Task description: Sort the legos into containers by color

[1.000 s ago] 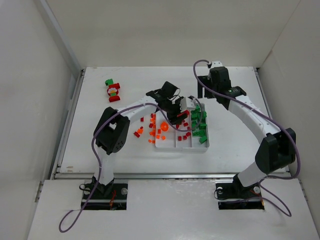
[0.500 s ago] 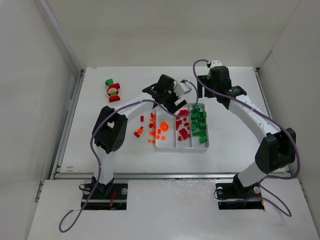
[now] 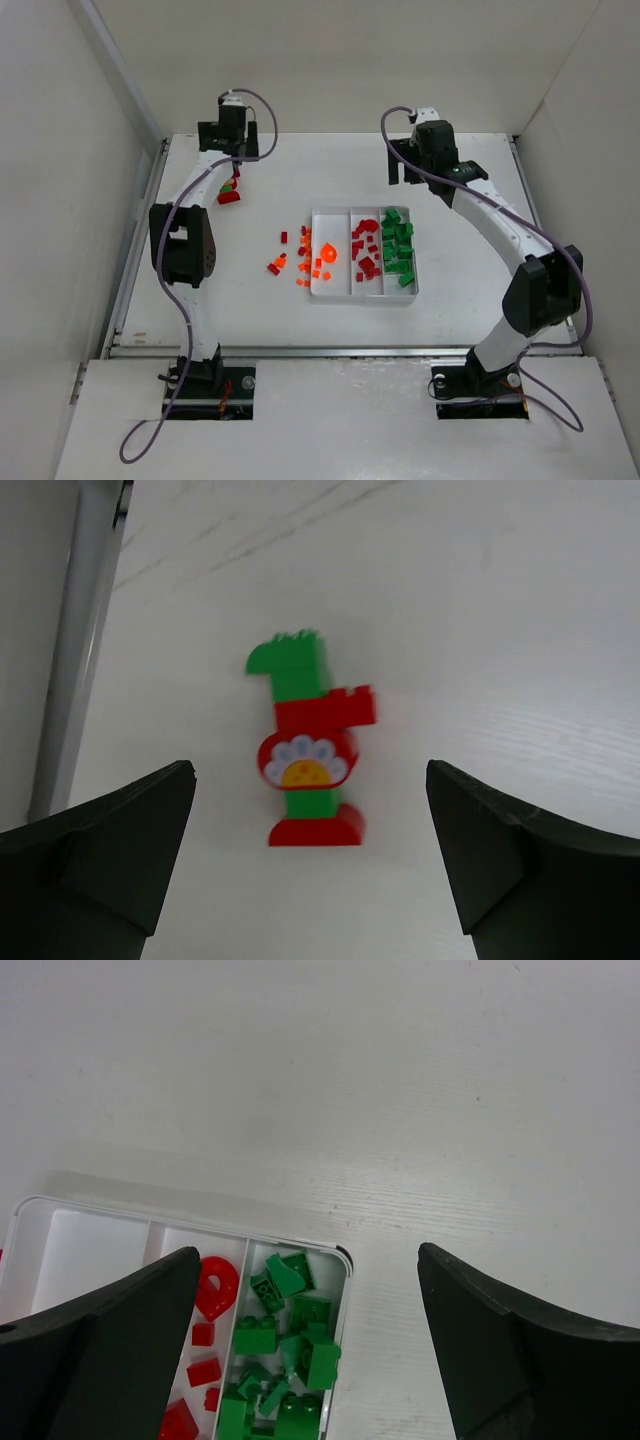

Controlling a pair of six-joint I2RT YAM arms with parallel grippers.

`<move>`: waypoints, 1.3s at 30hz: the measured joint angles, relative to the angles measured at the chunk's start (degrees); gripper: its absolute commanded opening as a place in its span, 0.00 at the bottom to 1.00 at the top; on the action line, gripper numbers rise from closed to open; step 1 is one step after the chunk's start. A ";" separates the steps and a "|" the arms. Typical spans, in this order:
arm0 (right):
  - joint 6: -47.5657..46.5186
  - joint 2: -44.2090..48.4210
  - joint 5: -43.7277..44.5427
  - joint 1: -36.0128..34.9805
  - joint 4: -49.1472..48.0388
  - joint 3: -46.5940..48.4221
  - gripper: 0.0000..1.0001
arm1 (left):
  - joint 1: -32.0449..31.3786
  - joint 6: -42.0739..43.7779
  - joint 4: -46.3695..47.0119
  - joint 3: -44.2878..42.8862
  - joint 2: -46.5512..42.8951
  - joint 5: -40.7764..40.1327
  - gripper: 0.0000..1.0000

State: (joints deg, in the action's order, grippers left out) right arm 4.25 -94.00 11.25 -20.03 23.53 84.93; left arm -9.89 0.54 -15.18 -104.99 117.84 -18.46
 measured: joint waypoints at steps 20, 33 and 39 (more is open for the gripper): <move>0.04 -4.35 -0.04 -2.86 0.57 4.07 0.96 | 6.56 -2.97 -1.22 6.58 8.98 4.57 0.84; 0.11 -6.51 0.59 -4.11 1.01 7.32 0.96 | 6.64 0.44 2.14 9.94 8.11 10.14 0.37; -0.87 -7.30 -1.25 -4.44 1.60 7.67 1.00 | 6.32 8.63 4.26 16.57 3.85 13.81 0.03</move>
State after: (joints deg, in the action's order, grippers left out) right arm 3.38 -101.30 10.00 -24.47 25.12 92.60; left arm -3.57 9.17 -10.92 -88.42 121.69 -4.64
